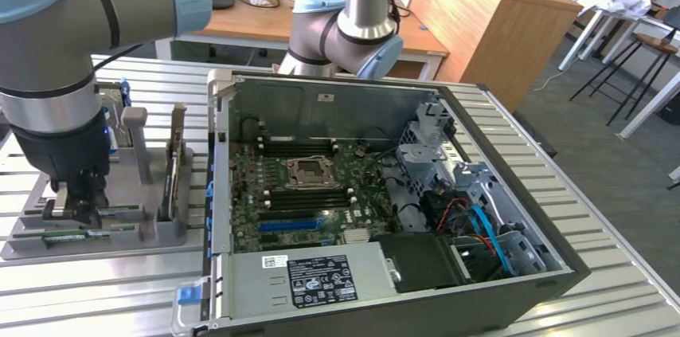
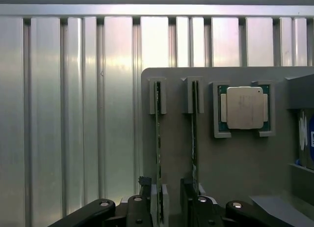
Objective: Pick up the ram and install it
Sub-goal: 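Pick up the ram and move it above insertion slot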
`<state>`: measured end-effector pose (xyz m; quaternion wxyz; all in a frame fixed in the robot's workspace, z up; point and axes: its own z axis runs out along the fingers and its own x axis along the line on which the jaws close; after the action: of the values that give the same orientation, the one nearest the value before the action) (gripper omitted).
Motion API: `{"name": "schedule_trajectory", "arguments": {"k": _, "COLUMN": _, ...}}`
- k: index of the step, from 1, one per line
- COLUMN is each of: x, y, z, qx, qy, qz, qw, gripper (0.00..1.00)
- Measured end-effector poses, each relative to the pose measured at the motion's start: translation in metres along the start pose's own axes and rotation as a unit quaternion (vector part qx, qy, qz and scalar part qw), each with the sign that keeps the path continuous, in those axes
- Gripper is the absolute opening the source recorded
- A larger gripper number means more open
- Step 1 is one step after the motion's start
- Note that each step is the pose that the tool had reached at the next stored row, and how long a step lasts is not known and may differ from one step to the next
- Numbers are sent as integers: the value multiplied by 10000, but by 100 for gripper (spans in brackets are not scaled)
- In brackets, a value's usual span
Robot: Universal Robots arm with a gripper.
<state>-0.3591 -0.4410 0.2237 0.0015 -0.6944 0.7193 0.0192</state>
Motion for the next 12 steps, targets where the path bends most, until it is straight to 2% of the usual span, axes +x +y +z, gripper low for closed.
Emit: {"name": "schedule_trajectory", "arguments": {"k": 12, "x": 4, "y": -4, "z": 136, "qx": 0, "qy": 0, "qz": 0, "qw": 10000, "gripper": 37}}
